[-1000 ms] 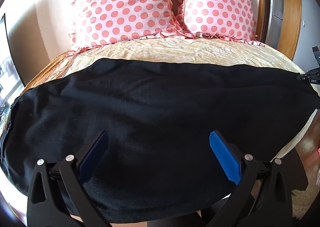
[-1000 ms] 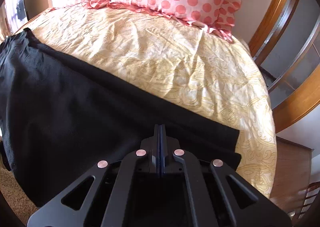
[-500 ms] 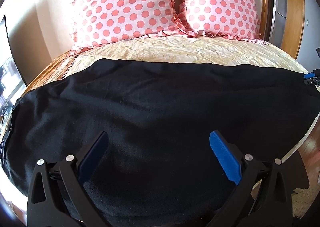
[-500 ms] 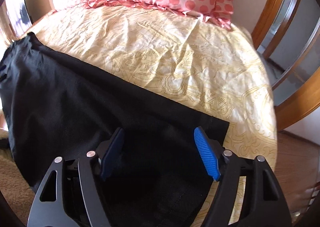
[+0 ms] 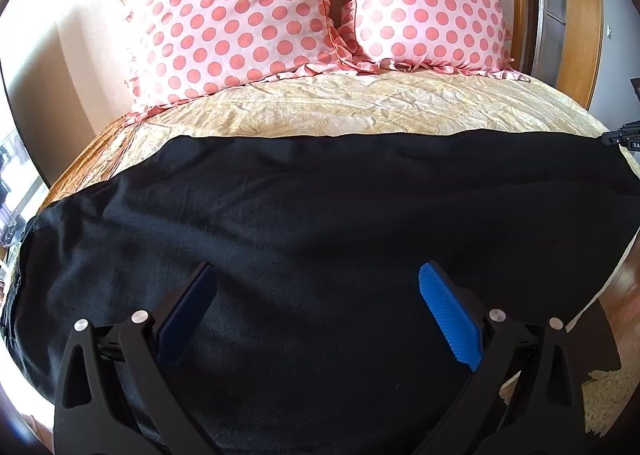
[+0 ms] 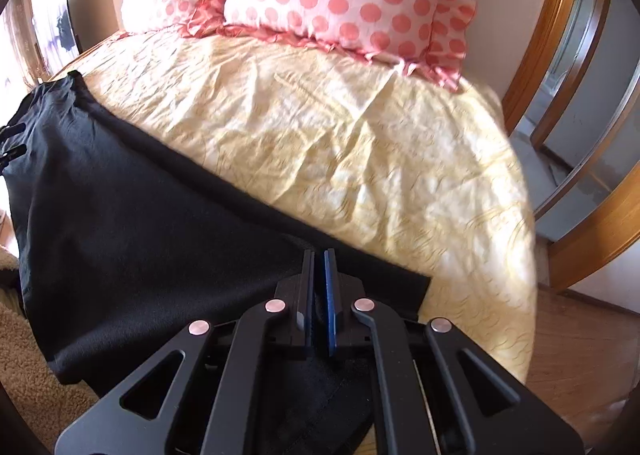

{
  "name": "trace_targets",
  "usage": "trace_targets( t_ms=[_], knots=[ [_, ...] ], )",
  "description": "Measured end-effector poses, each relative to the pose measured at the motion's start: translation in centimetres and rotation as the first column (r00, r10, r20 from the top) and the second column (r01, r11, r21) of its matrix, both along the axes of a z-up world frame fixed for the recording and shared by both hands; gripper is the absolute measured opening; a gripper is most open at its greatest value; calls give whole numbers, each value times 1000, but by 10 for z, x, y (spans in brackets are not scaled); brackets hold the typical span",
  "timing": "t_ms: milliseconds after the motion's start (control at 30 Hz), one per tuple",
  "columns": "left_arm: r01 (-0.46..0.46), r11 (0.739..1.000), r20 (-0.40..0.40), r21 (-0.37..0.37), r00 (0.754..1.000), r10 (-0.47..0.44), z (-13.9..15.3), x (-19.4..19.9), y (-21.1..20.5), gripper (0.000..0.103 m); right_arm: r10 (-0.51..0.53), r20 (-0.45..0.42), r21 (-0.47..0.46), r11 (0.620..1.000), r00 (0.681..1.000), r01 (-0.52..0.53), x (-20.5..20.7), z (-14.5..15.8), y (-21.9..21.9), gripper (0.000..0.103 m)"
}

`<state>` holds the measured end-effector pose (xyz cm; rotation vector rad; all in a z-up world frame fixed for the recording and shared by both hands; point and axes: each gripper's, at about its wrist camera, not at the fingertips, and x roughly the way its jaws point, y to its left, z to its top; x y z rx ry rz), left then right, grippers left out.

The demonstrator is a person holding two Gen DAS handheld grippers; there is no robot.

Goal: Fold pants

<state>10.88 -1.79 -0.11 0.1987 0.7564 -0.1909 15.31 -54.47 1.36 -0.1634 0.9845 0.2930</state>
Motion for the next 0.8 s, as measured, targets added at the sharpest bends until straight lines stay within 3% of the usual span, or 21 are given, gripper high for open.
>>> trace_targets(
  t_ms=[100,167,233,300,367,433,567,667,733,800],
  knots=[
    [-5,1000,-6,-10,1000,5,-1,1,0,101,-11,5,-37,999,1000,12,8,-1,1,3],
    [-10,1000,-12,-15,1000,9,-2,1,1,101,-29,-59,-99,995,998,23,13,-16,4,3],
    [-10,1000,-15,-14,1000,9,-2,0,2,101,-58,-29,-97,994,998,55,8,-13,2,4],
    [-8,1000,-14,-12,1000,8,-2,-2,4,101,-150,-2,-105,983,989,149,1,-6,-8,7],
    [-7,1000,-10,-20,1000,7,-3,-4,6,101,-249,35,-72,965,968,251,-13,3,-22,17],
    [-4,999,-10,-39,1000,4,-3,-5,10,101,-383,61,-9,923,922,384,-37,13,-35,42],
    [10,998,-9,-58,1000,-10,-4,-8,14,101,-516,87,108,855,852,507,-93,24,-36,44],
    [27,997,-6,-66,1000,-28,-4,-10,13,101,-634,54,192,765,771,615,-132,25,-40,45],
    [41,996,-4,-73,999,-42,-5,-11,12,101,-694,38,249,704,719,666,-156,24,-41,65],
    [57,995,-7,-84,998,-58,-7,-12,11,101,-738,12,281,650,674,706,-171,20,-41,70]
  ],
)
